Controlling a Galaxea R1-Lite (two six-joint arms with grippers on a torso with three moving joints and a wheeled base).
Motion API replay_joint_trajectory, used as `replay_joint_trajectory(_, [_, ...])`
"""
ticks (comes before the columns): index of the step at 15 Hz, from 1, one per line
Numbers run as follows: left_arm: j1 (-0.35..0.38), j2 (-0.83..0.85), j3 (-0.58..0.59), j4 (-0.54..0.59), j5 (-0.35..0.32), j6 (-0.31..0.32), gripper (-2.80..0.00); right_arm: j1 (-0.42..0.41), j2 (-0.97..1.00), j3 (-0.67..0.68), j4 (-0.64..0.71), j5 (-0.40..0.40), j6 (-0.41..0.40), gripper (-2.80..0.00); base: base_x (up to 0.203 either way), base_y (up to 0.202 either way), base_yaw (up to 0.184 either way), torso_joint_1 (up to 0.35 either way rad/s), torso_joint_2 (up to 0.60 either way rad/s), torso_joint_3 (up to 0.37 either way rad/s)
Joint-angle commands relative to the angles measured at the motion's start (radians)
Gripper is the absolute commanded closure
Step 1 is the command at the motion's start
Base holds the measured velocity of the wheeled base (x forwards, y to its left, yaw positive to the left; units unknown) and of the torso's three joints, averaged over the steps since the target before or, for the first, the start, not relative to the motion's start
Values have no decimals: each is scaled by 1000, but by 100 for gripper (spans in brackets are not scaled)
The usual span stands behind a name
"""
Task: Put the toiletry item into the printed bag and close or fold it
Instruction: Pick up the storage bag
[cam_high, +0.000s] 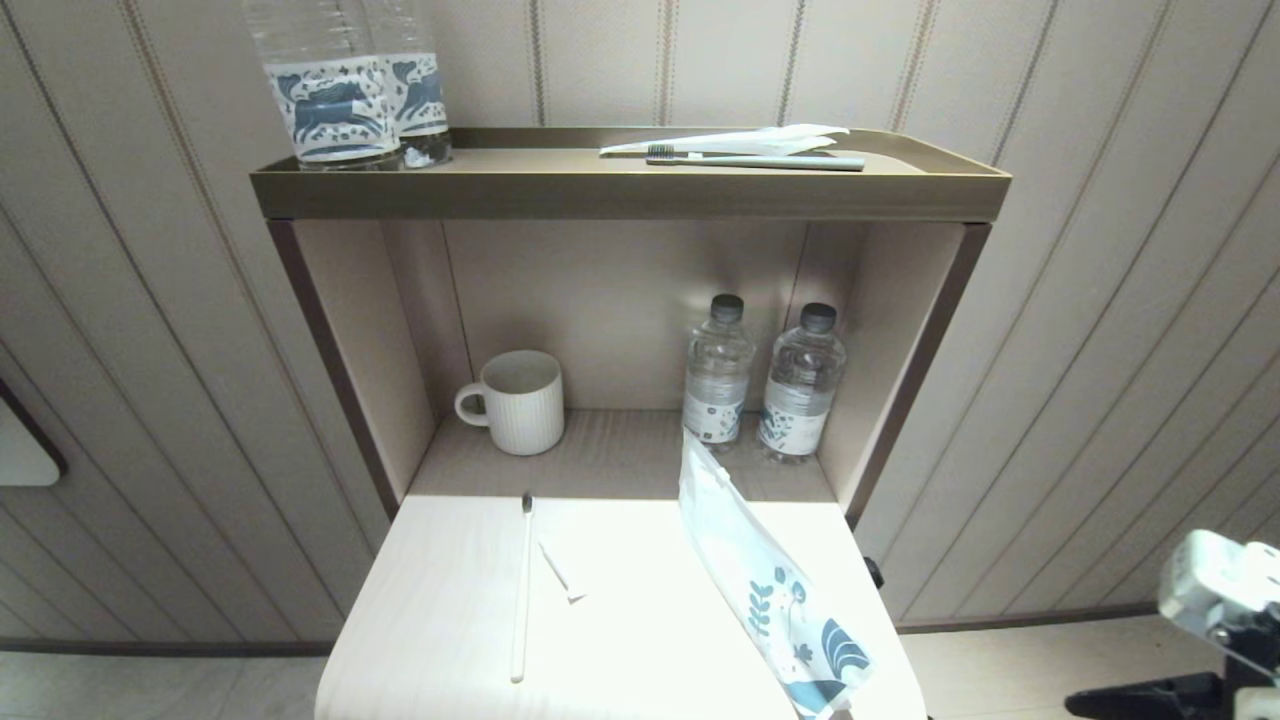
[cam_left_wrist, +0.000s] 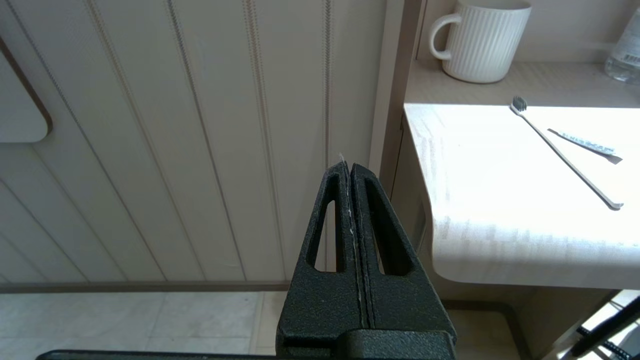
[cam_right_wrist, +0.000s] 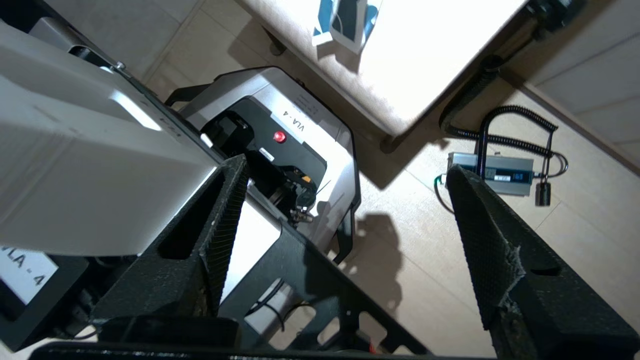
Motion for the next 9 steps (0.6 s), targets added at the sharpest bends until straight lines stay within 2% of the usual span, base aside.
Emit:
replay_joint_trajectory(1, [0,1,0,0,0,0,0,77,69,26,-57,-26,16,-280,0,0,0,0,0,0])
replay_joint_trajectory(4, [0,1,0,0,-2,8,0,143,178,31,-144,-67,56,-280,0,0,0,0,0,0])
replay_joint_trajectory(9, [0,0,0,1,-2,8,0,152,345,21,-319,-104,59,-280,0,0,0,0,0,0])
